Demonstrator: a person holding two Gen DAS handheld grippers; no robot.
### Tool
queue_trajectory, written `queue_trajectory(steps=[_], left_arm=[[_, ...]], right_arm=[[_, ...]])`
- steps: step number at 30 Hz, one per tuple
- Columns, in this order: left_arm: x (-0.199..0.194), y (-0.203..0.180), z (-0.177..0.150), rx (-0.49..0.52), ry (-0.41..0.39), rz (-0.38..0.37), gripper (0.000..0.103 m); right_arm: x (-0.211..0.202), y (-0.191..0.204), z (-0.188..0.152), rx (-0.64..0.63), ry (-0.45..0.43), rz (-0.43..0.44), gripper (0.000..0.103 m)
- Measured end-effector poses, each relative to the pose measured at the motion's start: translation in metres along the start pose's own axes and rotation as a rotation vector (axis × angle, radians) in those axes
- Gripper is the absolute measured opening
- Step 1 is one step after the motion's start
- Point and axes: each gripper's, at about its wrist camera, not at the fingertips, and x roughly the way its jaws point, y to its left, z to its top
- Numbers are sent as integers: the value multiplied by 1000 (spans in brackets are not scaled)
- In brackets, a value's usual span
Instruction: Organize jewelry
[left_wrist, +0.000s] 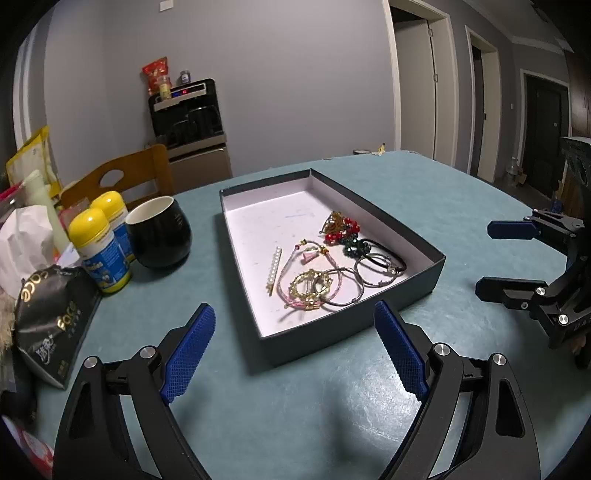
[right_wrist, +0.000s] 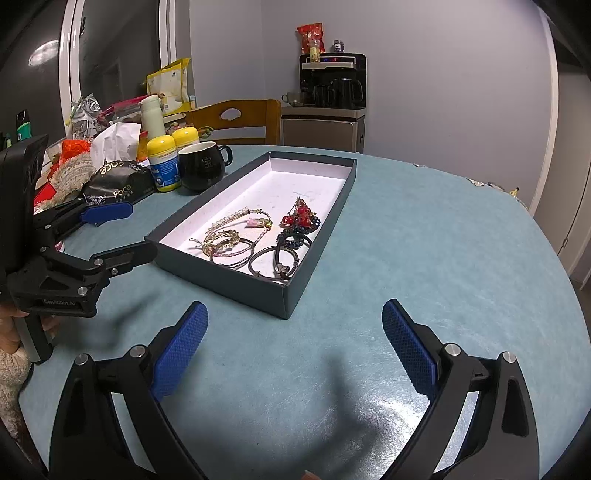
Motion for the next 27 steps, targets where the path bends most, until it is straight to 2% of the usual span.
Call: queue_trajectory(steps=[27], left_arm=[[1, 0, 0, 3, -3, -9, 90]], right_arm=[[0, 1, 0, 1, 1, 0, 94]])
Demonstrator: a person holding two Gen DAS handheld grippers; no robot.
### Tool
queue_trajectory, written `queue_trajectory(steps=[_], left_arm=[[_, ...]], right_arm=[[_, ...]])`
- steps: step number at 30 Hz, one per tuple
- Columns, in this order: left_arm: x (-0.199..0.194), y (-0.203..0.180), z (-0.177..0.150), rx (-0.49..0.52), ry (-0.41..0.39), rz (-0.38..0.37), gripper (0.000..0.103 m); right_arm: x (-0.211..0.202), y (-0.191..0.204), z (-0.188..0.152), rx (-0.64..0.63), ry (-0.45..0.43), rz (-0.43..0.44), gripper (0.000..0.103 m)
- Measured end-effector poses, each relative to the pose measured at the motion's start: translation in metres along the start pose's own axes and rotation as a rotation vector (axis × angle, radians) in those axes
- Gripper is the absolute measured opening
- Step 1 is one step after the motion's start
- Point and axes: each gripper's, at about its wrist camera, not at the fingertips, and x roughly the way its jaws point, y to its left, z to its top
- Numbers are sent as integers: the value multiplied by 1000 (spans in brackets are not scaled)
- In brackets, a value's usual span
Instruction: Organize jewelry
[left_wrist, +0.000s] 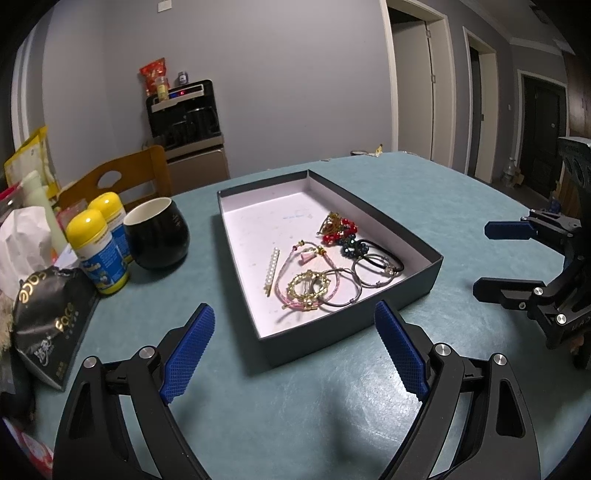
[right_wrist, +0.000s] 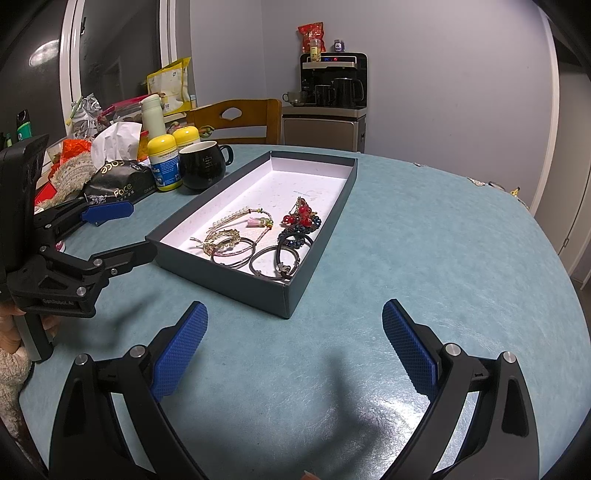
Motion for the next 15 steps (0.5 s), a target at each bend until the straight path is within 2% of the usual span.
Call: queue_trajectory(steps=[15], left_arm=[[2, 1, -1, 7, 11, 7, 91]], right_arm=[[0, 0, 0, 0, 1, 1, 95]])
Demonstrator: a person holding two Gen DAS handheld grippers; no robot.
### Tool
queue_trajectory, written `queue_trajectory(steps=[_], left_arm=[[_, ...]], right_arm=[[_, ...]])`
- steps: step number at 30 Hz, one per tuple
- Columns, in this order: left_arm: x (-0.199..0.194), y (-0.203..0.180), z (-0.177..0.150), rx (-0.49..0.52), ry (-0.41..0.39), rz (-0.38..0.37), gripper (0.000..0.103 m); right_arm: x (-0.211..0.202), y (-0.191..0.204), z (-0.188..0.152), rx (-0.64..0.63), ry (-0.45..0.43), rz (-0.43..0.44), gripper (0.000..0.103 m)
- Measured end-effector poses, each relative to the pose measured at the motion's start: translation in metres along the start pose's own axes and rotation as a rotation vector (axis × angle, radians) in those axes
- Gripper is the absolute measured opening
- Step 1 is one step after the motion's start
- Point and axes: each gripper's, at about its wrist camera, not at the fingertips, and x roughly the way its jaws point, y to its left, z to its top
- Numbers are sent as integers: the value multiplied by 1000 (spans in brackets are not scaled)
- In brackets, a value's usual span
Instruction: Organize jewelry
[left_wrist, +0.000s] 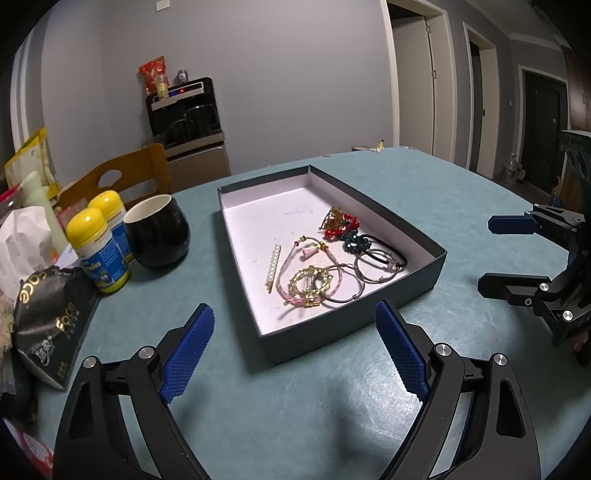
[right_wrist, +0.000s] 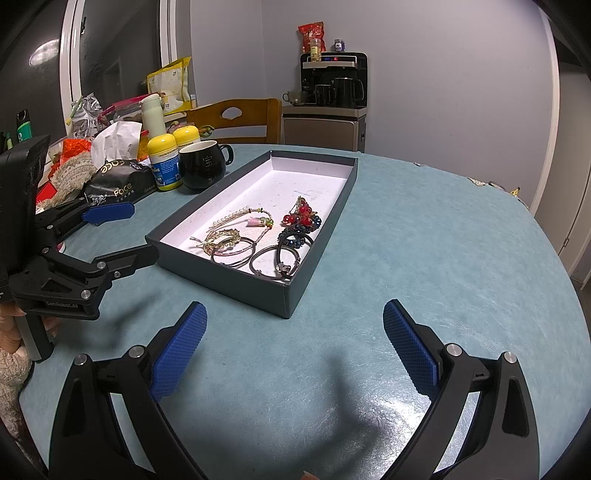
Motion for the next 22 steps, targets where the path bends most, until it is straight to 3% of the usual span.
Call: queue_trajectory(steps=[22], left_arm=[[5, 1, -1, 5, 27, 4, 91]], right_arm=[[0, 0, 0, 1, 1, 0, 95]])
